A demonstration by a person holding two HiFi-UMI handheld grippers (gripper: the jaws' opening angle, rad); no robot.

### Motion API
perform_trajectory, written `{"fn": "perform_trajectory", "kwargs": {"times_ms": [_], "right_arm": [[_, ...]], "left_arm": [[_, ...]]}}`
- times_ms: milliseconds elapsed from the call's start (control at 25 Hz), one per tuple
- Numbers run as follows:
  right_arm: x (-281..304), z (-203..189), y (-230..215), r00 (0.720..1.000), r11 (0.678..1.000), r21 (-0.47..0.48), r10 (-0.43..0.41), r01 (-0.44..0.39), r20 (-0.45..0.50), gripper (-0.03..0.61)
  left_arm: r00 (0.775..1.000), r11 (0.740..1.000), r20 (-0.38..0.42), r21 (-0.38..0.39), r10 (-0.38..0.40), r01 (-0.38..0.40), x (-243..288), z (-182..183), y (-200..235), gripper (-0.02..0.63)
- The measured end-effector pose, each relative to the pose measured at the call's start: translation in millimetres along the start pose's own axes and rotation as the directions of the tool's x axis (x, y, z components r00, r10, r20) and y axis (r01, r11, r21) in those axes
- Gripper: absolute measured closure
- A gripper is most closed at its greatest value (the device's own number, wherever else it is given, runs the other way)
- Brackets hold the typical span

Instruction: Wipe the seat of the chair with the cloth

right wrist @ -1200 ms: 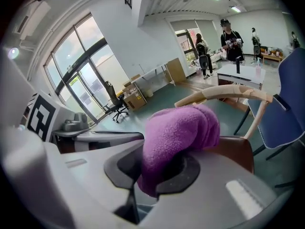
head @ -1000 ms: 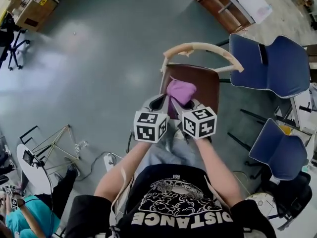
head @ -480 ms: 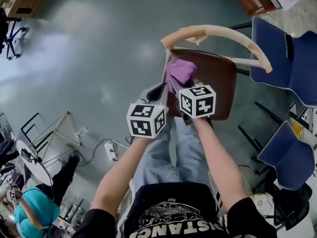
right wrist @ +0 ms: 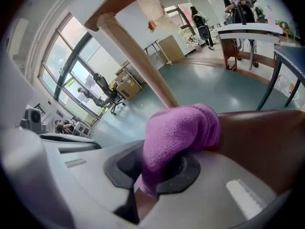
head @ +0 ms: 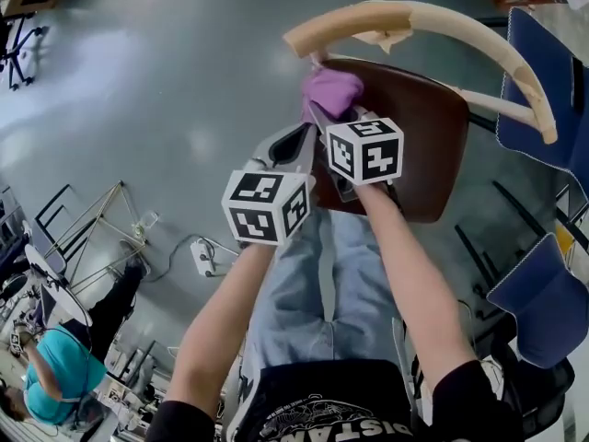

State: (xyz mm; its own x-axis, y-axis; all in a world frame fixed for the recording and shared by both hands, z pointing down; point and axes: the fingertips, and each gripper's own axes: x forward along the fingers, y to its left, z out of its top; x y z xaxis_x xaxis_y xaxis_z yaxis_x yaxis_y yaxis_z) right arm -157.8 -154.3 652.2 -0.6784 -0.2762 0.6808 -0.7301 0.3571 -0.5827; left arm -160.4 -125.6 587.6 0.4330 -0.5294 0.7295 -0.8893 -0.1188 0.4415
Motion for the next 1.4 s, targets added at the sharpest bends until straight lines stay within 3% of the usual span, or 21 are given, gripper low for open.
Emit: {"fn": "perform_trajectory", "kwargs": {"times_ms": [640,920,1400], "right_arm": [[-25.0,28.5,-65.1,0.994,0.995,0.078,-0.071,0.065,0.078,0.515],[-59.5,20.3,-108.6,0.986,0.983,0.141,-0.134,0.119,0.103,0.515],[-121.6,0.8,-172.2,0.961,0.945,0.269,-0.232,0.187,0.15,0.515]], "left_arm": [[0.999,0.999,-0.017,-0.004,-0.044,0.043,15.3,-9.1,-27.1,0.611],[0.997,0.997,-0.029,0.003,-0.074,0.074,28.5,-13.0,-47.9,0.611],[0.985,0.984,-0.079,0.081,-0.152,0.159,47.0,-29.5,-90.0,0.611]]}}
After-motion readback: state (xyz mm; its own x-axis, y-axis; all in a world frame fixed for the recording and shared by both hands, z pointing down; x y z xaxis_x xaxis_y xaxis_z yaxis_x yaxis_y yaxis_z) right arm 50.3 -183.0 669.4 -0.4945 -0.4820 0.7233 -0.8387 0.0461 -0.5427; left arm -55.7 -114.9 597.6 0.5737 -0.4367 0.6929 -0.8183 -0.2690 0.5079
